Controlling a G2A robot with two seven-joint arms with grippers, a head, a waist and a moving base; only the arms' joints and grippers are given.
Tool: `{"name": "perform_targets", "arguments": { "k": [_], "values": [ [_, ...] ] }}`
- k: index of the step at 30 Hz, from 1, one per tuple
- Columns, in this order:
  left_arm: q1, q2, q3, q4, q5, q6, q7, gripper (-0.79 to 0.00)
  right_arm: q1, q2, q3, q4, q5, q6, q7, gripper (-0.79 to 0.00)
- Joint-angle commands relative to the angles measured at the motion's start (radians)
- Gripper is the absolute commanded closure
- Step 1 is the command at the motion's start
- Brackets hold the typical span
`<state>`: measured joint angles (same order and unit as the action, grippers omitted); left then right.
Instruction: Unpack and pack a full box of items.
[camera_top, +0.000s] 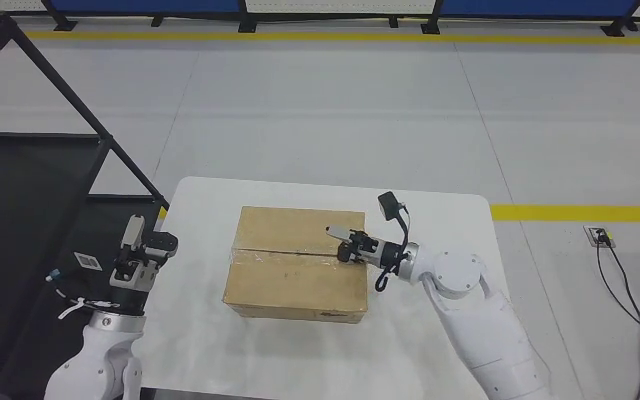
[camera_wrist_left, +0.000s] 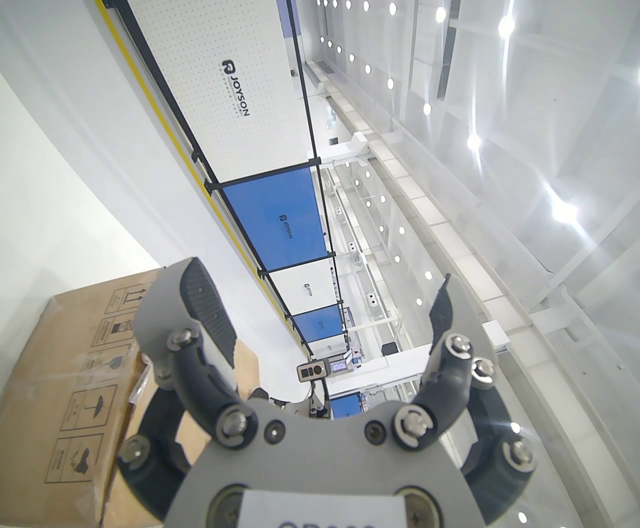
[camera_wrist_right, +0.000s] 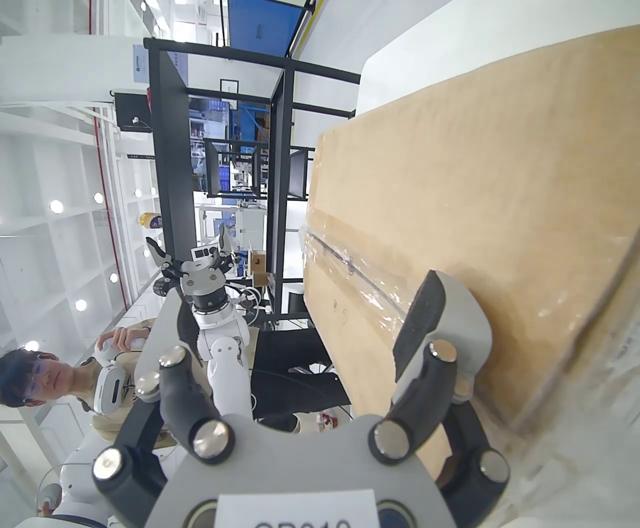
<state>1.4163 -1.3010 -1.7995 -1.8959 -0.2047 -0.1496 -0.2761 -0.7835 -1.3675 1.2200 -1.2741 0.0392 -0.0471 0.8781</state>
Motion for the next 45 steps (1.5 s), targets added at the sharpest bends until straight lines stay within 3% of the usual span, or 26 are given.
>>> {"name": "perform_targets", "arguments": {
  "k": [1, 13, 35, 41, 45],
  "values": [
    [-0.002, 0.001, 0.006, 0.0, 0.001, 0.0, -0.002, -0.785, -0.024, 0.008, 0.024, -0.023, 0.003, 0.004, 0.004, -0.785],
    [-0.01, 0.006, 0.018, 0.0, 0.005, -0.001, -0.008, -0.785, -0.116, 0.039, 0.121, -0.089, 0.049, 0.007, 0.01, -0.785],
    [-0.002, 0.015, 0.006, 0.001, -0.006, -0.003, -0.003, -0.785, -0.049, 0.056, 0.119, 0.084, 0.182, -0.069, 0.11, -0.785],
    [-0.001, 0.017, 0.007, 0.001, -0.008, -0.003, 0.003, -0.785, -0.03, 0.06, 0.113, 0.118, 0.175, -0.081, 0.09, -0.785],
    [-0.002, 0.018, 0.004, 0.009, -0.011, -0.001, 0.007, -0.785, -0.065, 0.075, 0.182, 0.091, 0.195, -0.122, 0.029, -0.785]
  ]
}}
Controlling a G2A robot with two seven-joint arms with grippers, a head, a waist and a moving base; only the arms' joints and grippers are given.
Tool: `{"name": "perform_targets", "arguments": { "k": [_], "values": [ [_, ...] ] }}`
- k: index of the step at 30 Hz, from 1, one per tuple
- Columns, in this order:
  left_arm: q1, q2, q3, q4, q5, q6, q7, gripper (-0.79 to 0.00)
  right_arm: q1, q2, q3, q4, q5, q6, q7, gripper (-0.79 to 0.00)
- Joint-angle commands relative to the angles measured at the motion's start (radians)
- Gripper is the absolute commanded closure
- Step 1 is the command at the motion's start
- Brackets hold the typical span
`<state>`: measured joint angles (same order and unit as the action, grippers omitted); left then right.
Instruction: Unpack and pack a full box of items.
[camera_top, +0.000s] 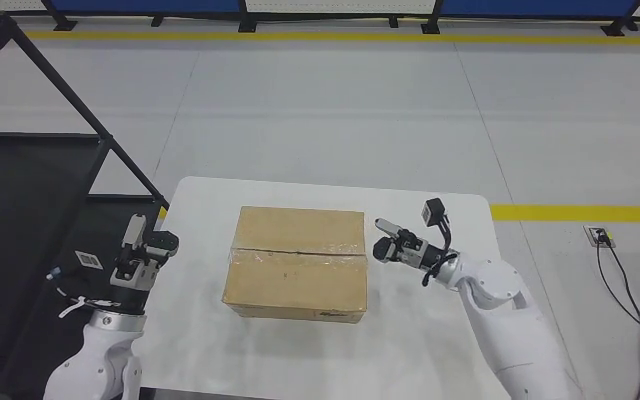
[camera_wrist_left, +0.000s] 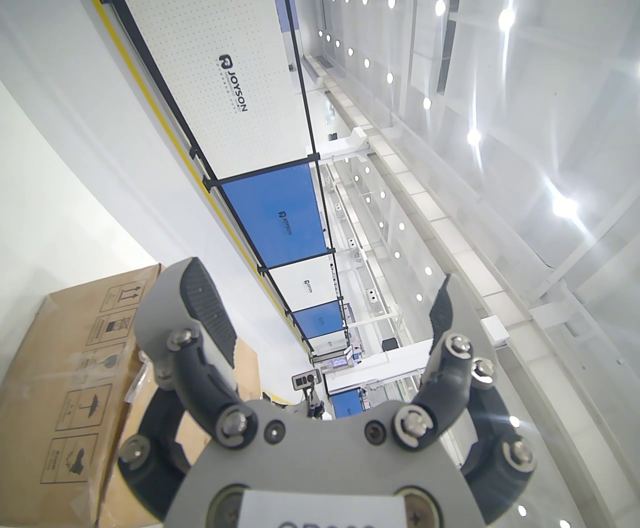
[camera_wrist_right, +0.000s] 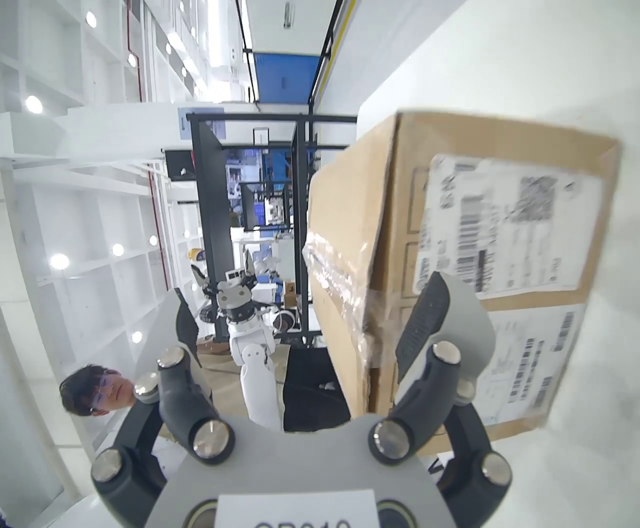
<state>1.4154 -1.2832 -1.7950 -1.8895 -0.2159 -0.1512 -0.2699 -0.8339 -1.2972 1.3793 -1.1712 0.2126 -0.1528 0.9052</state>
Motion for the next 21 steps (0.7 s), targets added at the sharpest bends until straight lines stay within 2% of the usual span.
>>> {"name": "perform_targets", "arguments": {
  "k": [1, 7, 21],
  "values": [
    [-0.001, 0.001, -0.002, 0.005, -0.002, 0.002, 0.002, -0.785, -0.03, 0.01, 0.048, -0.023, 0.025, -0.026, -0.007, -0.785],
    [-0.002, 0.003, -0.016, 0.011, -0.022, 0.005, 0.009, -0.785, -0.128, 0.03, 0.157, -0.109, 0.099, -0.1, -0.046, -0.785],
    [-0.002, 0.004, -0.025, 0.018, -0.039, 0.016, 0.012, -0.784, -0.133, 0.03, 0.163, -0.111, 0.104, -0.107, -0.053, -0.785]
  ]
}}
